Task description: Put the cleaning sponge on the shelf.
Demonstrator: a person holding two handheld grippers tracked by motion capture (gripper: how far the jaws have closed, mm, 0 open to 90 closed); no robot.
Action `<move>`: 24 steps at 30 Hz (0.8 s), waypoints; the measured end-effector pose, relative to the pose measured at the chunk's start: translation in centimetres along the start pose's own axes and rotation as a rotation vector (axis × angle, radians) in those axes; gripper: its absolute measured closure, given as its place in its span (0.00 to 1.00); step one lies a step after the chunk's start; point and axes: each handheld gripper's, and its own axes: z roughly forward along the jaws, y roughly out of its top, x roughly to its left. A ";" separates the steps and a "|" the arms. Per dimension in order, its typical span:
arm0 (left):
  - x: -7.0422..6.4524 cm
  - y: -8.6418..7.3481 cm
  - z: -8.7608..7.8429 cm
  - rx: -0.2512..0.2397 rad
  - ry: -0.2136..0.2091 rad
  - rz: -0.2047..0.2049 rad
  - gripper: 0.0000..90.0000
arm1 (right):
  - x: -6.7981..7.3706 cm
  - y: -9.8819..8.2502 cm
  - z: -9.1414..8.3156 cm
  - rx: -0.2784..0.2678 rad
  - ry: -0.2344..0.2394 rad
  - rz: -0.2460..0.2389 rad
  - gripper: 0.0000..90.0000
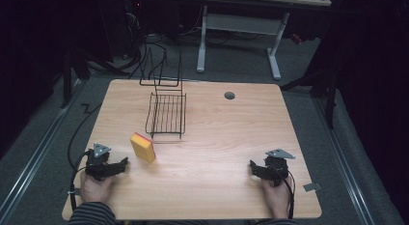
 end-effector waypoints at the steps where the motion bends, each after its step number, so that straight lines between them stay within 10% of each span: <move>1: 0.0 0.0 0.0 0.000 0.000 0.000 0.19 | 0.0 0.0 0.0 0.000 0.000 -0.002 0.22; 24: 0.0 0.0 -0.1 -0.005 0.002 -0.011 0.22 | 0.0 0.0 0.0 0.000 0.000 0.000 0.22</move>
